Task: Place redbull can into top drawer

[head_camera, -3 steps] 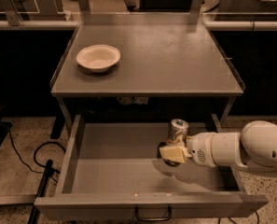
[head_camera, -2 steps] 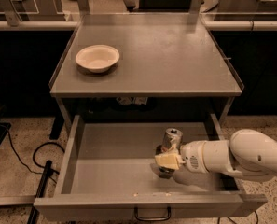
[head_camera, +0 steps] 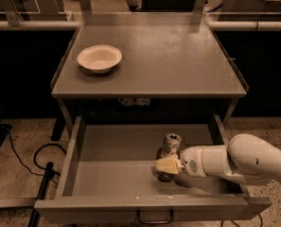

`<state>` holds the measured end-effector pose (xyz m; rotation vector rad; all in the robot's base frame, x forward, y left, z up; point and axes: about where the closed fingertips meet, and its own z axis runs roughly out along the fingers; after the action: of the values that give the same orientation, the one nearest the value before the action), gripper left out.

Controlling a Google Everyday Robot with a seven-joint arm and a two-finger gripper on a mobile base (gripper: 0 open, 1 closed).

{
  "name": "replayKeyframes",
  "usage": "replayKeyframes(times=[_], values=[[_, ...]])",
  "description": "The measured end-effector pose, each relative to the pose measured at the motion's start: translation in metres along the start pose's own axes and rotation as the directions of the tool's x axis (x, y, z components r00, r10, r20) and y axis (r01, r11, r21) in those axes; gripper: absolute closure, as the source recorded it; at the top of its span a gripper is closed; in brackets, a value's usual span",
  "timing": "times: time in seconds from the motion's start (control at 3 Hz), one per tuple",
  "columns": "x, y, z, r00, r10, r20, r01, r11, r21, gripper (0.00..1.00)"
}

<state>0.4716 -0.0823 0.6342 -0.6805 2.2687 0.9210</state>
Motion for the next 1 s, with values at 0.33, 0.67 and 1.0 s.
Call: replayKeyframes(times=[0.33, 0.67, 1.0], values=[[0.0056, -0.0056, 0.0204, 0.999, 0.051, 0.012, -0.050, 0.9980, -0.038, 1.00], [0.0053, -0.0062, 0.0240, 0.998, 0.066, 0.012, -0.065, 0.9966, -0.051, 1.00], [0.0087, -0.0040, 0.0252, 0.996, 0.086, 0.015, -0.085, 0.9943, -0.064, 1.00]])
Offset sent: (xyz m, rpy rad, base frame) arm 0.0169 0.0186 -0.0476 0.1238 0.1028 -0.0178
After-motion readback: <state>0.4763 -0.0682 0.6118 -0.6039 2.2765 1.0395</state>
